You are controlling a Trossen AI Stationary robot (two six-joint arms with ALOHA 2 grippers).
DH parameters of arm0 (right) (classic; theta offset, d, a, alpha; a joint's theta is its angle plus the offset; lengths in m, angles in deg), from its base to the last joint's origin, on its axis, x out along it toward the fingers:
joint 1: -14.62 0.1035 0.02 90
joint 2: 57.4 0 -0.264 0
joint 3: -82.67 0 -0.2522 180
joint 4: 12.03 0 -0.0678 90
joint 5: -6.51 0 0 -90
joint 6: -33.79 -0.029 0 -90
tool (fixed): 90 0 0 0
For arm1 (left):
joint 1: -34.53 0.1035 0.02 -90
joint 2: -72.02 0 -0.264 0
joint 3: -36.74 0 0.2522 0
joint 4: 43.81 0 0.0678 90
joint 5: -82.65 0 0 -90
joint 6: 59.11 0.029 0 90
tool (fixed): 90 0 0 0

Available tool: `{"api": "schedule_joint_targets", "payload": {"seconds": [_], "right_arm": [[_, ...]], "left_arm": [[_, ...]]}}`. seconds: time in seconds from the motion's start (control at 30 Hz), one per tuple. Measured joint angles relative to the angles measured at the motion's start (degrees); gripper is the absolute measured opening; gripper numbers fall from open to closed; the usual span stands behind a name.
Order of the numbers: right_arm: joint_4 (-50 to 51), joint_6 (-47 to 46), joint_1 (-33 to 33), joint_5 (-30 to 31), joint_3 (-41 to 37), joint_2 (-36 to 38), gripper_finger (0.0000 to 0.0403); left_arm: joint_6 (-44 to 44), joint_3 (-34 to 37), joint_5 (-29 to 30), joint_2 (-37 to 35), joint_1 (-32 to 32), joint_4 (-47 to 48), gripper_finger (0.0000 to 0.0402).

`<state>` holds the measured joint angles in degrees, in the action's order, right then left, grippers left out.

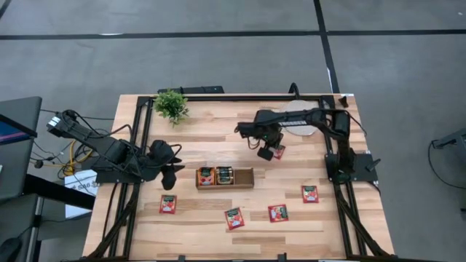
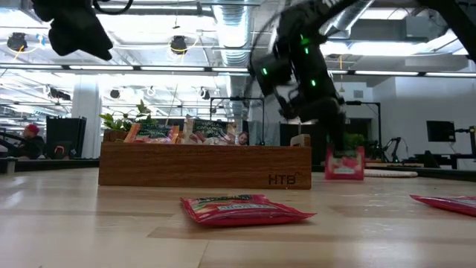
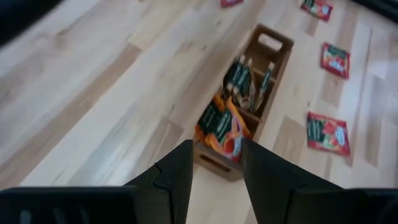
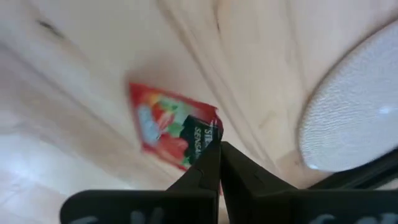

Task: Pick & Place Tea
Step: Put the red tea bag into the right section of the wooden organizer

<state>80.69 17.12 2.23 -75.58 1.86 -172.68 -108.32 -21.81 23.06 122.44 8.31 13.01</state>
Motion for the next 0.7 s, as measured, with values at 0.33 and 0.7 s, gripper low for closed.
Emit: {"api": "schedule_joint_targets", "payload": {"seconds": [0.33,0.7], "right_arm": [[7.92,-3.93,11.62,2.93,15.62,0.12,0.0],[9.51,-5.96,21.44,2.78,28.22,0.21,0.0]], "left_arm": [[-3.41,0.0,-1.28,0.0,0.0,6.92,0.0126],[-4.46,0.0,-1.44,0.04,0.0,8.78,0.0126]]}}
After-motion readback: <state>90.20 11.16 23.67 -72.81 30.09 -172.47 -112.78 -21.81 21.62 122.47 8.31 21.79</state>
